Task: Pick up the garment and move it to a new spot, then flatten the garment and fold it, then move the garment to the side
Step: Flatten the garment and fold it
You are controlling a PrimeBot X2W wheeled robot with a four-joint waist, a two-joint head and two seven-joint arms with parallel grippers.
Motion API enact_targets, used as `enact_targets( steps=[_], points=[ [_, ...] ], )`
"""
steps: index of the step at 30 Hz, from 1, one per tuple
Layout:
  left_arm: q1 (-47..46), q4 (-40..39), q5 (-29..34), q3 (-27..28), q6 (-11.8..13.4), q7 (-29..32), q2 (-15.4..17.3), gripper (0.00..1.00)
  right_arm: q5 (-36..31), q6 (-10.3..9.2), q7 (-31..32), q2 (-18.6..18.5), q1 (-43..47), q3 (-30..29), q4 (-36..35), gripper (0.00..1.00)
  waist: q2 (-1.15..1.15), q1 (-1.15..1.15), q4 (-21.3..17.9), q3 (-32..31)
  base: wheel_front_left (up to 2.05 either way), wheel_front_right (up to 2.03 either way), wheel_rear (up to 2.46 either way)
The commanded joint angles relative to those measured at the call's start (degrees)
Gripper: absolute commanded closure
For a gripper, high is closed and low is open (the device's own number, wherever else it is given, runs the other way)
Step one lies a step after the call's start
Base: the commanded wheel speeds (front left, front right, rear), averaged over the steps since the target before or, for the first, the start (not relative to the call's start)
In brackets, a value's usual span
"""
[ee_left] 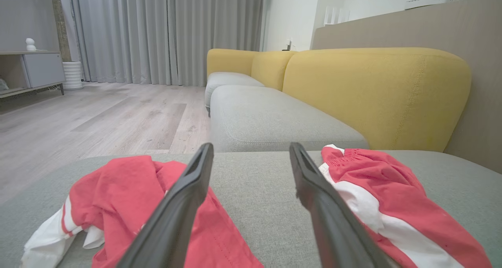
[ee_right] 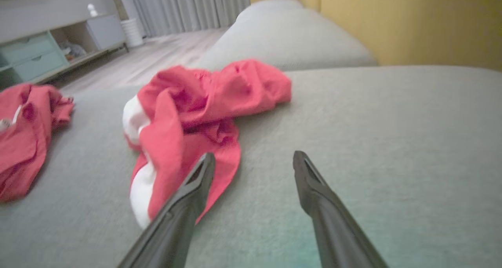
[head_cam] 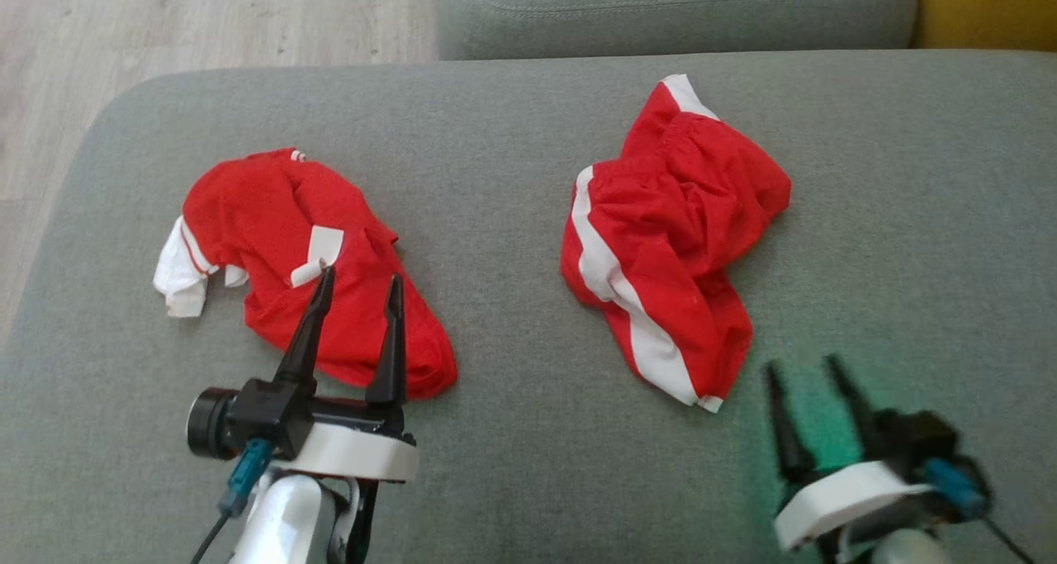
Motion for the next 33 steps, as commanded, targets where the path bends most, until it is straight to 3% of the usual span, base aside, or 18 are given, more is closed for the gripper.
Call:
enact_targets(
  steps=[1,9,19,20,21,23,24,28,33],
  points=[
    [-2.19,-1.6,0.26,1.86,-0.12,-0.46,0.03,0.0,-0.47,0.39,1.36,-0.36,-1.66,2.75,-0.76,0.0,0.0,0.0,0.37,0.15,0.0,0.0,0.0],
    [-2.66,-1.33,0.18,2.71,-0.08,-0.46,0.03,0.0,-3.09,0.39,9.84,-0.36,-2.87,7.97,3.27,0.0,0.0,0.0,1.87,1.89,0.0,0.0,0.0],
    [-3.35,-1.29,-0.09,2.89,-0.06,-0.46,0.03,0.0,-2.92,0.39,10.57,-0.36,-4.83,8.77,6.03,0.0,0.0,0.0,3.33,3.48,0.0,0.0,0.0],
    [-3.35,-1.26,-0.08,2.96,-0.04,-0.46,0.03,0.0,-2.88,0.39,10.48,-0.36,-4.95,8.86,6.27,0.09,0.0,0.0,3.34,3.53,0.0,0.0,0.0],
    [-3.35,-1.26,-0.08,2.96,-0.04,-0.46,0.03,0.0,-2.88,0.39,10.48,-0.36,-4.95,8.86,6.27,0.09,0.0,0.0,3.34,3.53,0.0,0.0,0.0],
    [-3.32,-1.21,-0.01,3.15,-0.01,-0.46,0.03,0.0,-2.79,0.39,10.36,-0.36,-5.22,9.16,6.71,0.95,0.0,0.0,3.24,3.59,0.0,0.0,0.0],
    [-3.29,-1.17,0.04,3.27,0.0,-0.46,0.03,0.0,-3.04,0.39,10.2,-0.36,-5.43,9.2,6.95,1.0,0.0,0.0,3.14,3.56,0.0,0.0,0.0],
    [-3.14,-0.95,0.22,3.96,0.13,-0.46,0.03,0.0,-4.43,0.39,9.59,-0.36,-6.29,6.55,7.93,1.0,0.0,0.0,2.19,2.96,0.0,0.0,0.0],
    [-2.86,-0.96,0.33,4.09,0.01,-0.46,0.03,0.0,-7.68,0.39,9.39,-0.36,-7.26,-1.03,7.28,1.0,0.0,0.0,0.83,1.94,0.0,0.0,0.0]
  ],
)
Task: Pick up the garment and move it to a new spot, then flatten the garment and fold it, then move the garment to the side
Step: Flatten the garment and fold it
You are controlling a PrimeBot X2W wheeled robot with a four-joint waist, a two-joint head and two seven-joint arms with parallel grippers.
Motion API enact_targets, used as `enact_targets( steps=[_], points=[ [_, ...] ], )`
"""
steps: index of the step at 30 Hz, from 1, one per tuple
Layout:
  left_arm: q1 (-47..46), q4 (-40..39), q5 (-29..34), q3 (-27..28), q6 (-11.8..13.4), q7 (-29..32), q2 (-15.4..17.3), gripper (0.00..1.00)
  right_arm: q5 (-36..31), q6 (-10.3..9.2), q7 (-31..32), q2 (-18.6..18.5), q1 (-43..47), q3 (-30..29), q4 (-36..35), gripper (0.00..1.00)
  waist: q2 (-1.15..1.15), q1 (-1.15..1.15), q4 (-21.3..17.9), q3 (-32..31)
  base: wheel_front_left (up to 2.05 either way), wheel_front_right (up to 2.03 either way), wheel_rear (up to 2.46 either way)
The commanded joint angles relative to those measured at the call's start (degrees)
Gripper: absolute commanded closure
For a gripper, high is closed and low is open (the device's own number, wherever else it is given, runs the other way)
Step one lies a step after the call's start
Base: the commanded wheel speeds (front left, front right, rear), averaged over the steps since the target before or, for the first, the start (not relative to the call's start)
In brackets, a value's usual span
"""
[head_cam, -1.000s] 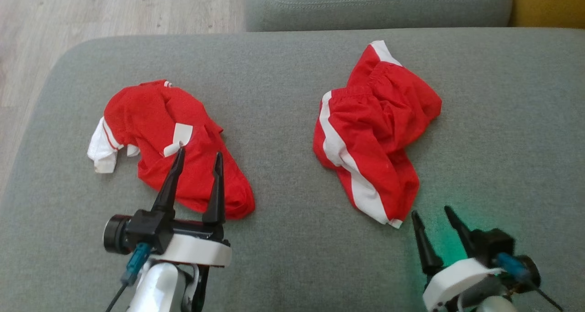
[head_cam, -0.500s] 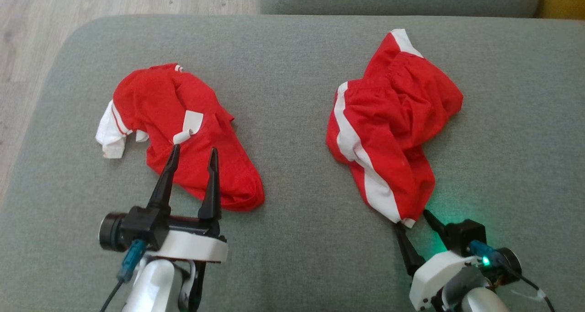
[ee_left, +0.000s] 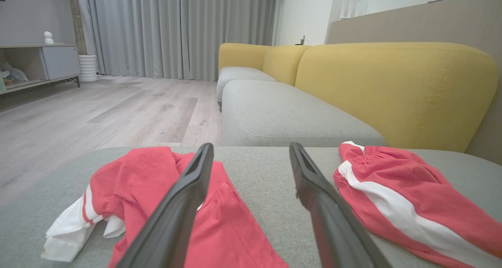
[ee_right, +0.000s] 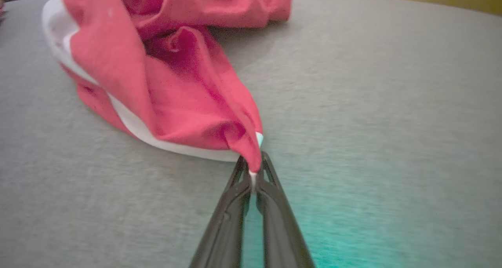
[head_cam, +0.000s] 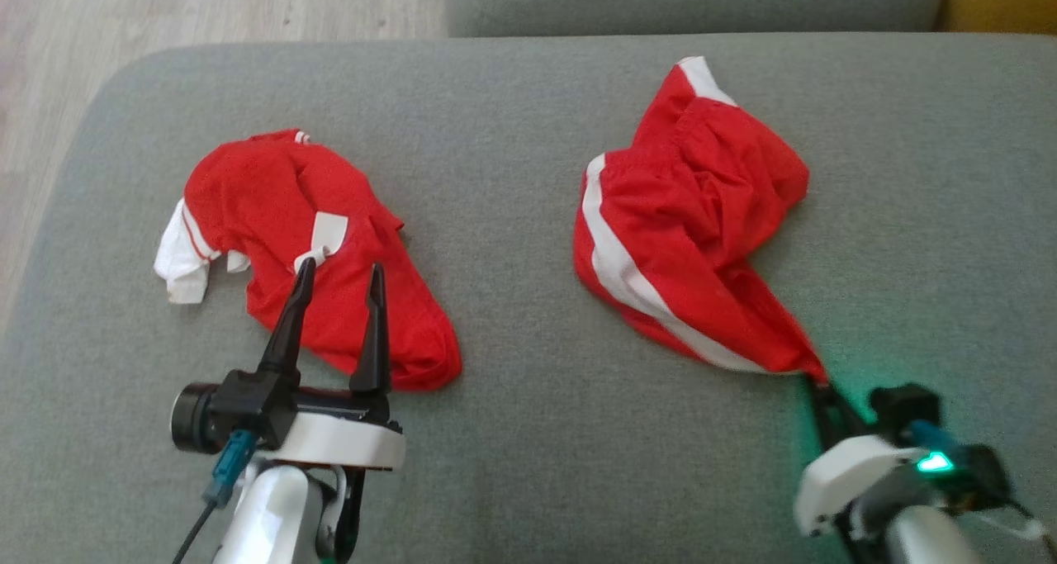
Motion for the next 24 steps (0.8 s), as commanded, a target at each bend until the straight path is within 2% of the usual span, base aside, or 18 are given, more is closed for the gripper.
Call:
enact_targets(
  steps=[1,15,16,17,21,24],
  points=[
    [-1.82,-1.7,0.31,2.0,-0.03,-0.46,0.06,0.0,-1.53,0.39,-0.34,-0.35,-2.39,-1.2,-2.09,1.0,0.0,0.0,-0.58,-0.55,0.0,0.0,0.0],
    [-1.29,-1.71,-0.34,0.35,0.29,-0.46,0.06,0.0,-13.06,0.39,4.68,-4.46,-5.95,-25.86,-6.18,1.0,0.0,0.0,-0.44,-1.67,0.0,0.0,0.0],
    [-1.27,-1.7,-0.36,0.31,0.28,-0.46,0.06,0.0,-14.12,0.39,4.51,-4.27,-6.14,-27.12,-6.33,0.13,0.0,0.0,-0.27,-1.72,0.0,0.0,0.0],
    [-1.24,-1.7,-0.37,0.3,0.28,-0.46,0.06,0.0,-14.77,0.39,4.18,-3.77,-6.42,-28.26,-6.59,0.0,0.0,0.0,-0.14,-1.76,0.0,0.0,0.0],
    [-1.05,-1.68,-0.25,0.48,0.21,-0.46,0.06,0.0,-16.05,0.39,1.49,-1.63,-6.98,-28.85,-8.31,0.0,0.0,0.0,0.15,-1.8,0.0,0.0,0.0],
    [-1.07,-1.59,-0.12,0.64,0.16,-0.46,0.06,0.0,-14.76,0.39,-3.22,-0.71,-7.18,-26.81,-10.09,0.0,0.0,0.0,0.28,-1.91,0.0,0.0,0.0]
  ],
)
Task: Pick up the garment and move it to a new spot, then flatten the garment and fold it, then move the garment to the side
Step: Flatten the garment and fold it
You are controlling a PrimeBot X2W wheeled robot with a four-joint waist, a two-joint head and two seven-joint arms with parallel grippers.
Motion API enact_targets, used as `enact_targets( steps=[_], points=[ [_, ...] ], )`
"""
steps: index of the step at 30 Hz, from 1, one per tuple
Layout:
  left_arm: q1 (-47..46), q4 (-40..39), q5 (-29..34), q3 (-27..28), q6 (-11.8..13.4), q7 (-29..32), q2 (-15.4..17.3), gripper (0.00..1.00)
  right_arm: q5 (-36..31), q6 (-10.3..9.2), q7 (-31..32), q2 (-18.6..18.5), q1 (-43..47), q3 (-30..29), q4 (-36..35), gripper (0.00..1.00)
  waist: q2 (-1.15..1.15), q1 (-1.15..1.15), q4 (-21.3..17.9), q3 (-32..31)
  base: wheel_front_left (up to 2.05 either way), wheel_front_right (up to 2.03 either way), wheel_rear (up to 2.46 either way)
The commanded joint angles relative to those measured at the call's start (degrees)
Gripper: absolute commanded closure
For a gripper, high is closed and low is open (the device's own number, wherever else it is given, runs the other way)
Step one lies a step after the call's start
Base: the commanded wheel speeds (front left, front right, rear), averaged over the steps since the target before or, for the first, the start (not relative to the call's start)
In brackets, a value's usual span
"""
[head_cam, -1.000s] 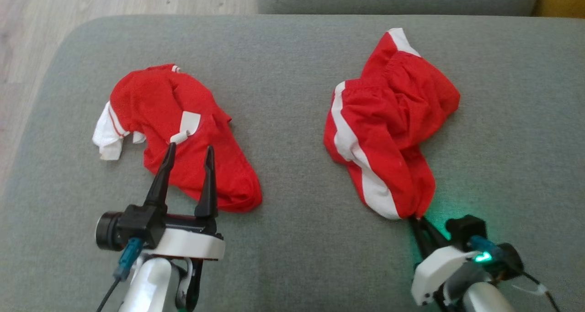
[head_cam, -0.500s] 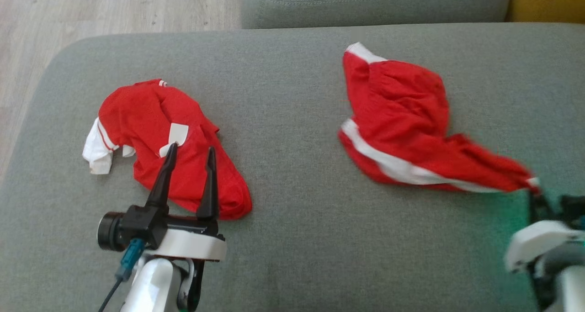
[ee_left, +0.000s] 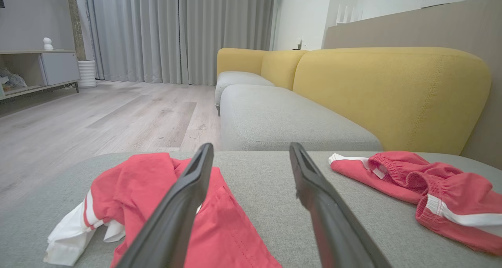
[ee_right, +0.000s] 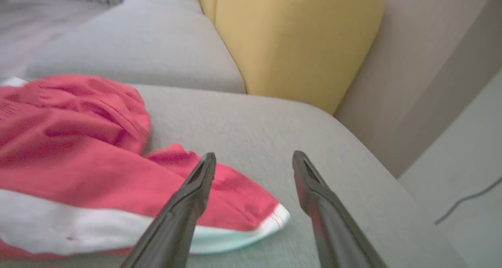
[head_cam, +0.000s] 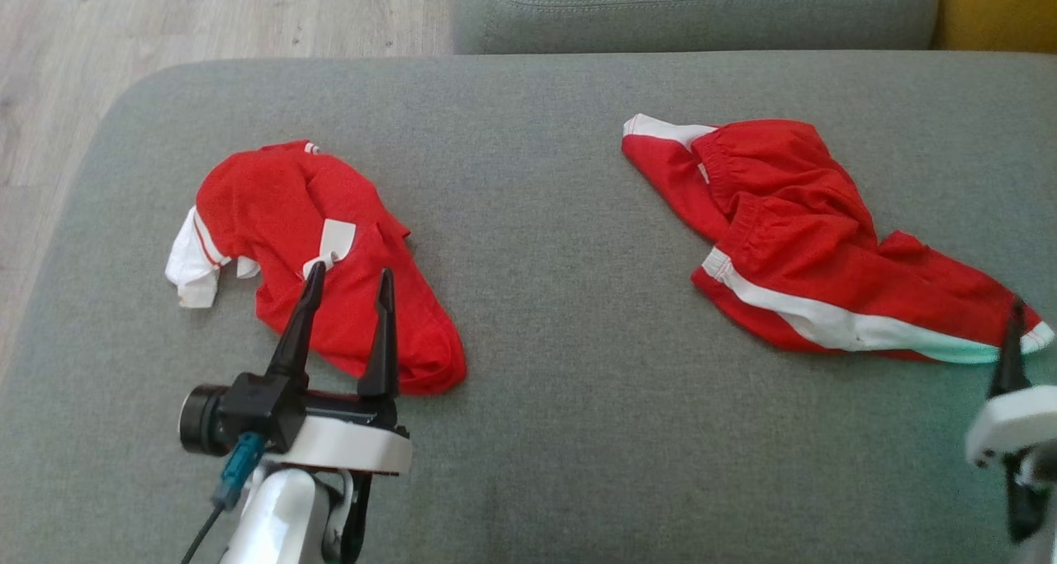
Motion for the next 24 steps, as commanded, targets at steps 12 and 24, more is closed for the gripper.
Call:
enact_targets(
  steps=[12,24],
  points=[
    [-1.62,-1.75,0.55,1.39,-0.19,-0.46,0.09,0.0,11.87,0.39,-10.68,-0.33,3.01,25.4,-4.38,0.0,0.0,0.0,-0.06,0.23,0.0,0.0,0.0],
    [-3.66,-1.35,0.63,0.47,-0.68,-0.46,0.09,0.0,2.37,0.39,-5.98,-0.32,-6.3,30.92,5.97,0.0,0.0,0.0,2.64,3.68,0.0,0.0,0.0]
  ],
)
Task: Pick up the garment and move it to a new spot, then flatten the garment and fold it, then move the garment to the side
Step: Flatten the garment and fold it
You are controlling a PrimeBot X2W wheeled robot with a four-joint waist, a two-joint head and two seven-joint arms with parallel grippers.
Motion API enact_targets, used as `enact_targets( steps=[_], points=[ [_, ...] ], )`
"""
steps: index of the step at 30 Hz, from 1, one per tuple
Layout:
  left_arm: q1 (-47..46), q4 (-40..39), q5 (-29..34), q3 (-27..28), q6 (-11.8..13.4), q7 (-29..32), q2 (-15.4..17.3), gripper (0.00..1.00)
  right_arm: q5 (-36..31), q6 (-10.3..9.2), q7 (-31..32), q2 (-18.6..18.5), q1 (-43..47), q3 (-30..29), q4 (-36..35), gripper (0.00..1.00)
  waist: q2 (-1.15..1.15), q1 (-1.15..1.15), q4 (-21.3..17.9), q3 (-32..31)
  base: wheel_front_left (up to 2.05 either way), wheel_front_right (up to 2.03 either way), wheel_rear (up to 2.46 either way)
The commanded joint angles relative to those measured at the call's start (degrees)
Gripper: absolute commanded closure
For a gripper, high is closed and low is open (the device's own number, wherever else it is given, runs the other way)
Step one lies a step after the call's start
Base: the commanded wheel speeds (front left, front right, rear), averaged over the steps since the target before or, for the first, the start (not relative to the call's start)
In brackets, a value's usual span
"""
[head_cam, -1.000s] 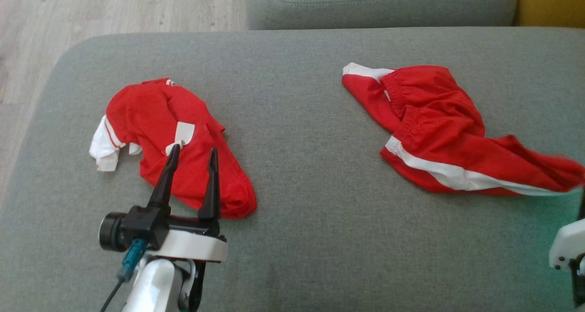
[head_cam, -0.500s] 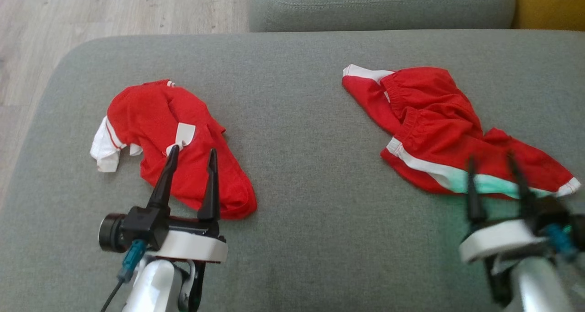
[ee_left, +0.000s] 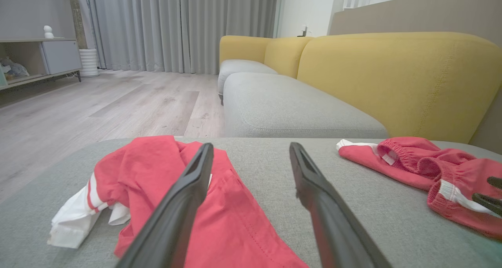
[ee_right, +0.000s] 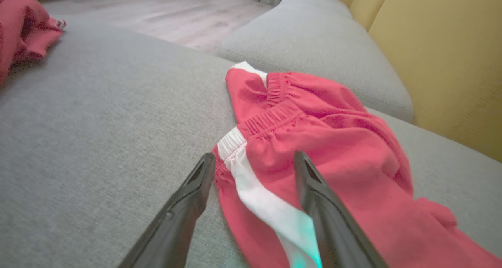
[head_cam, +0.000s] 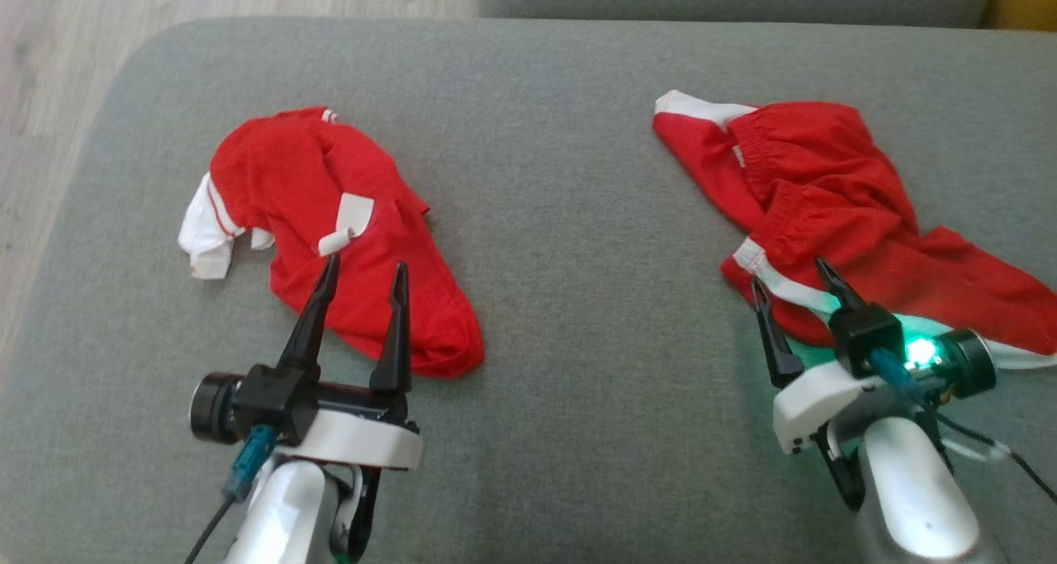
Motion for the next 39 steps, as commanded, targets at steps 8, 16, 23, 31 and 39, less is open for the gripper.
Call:
enact_targets(
  steps=[8,16,23,31,39],
  points=[
    [-3.23,-1.77,0.04,1.51,0.02,-0.46,0.1,0.0,-6.06,0.39,1.04,-0.29,-6.82,-1.27,7.31,0.0,0.0,0.0,1.56,1.9,0.0,0.0,0.0],
    [-4.18,-1.5,0.33,1.35,0.01,-0.46,0.1,0.0,-4.33,0.39,-2.45,-0.28,-10.63,-0.45,13.72,1.0,0.0,0.0,1.3,2.42,0.0,0.0,0.0],
    [-3.61,-1.23,0.12,1.27,0.28,-0.46,0.1,0.0,4.24,0.39,-5.31,-0.27,-10.58,8.8,12.61,1.0,0.0,0.0,0.55,1.13,0.0,0.0,0.0],
    [-3.0,-1.29,0.3,1.33,0.32,-0.46,0.1,0.0,7.96,0.39,-5.5,-0.27,-8.03,18.49,11.29,1.0,0.0,0.0,0.06,-0.31,0.0,0.0,0.0],
    [-2.37,-1.2,0.3,1.38,0.42,-0.46,0.1,0.0,12.5,0.39,-5.52,-0.96,-5.72,28.64,9.54,1.0,0.0,0.0,-0.24,-1.37,0.0,0.0,0.0]
  ],
)
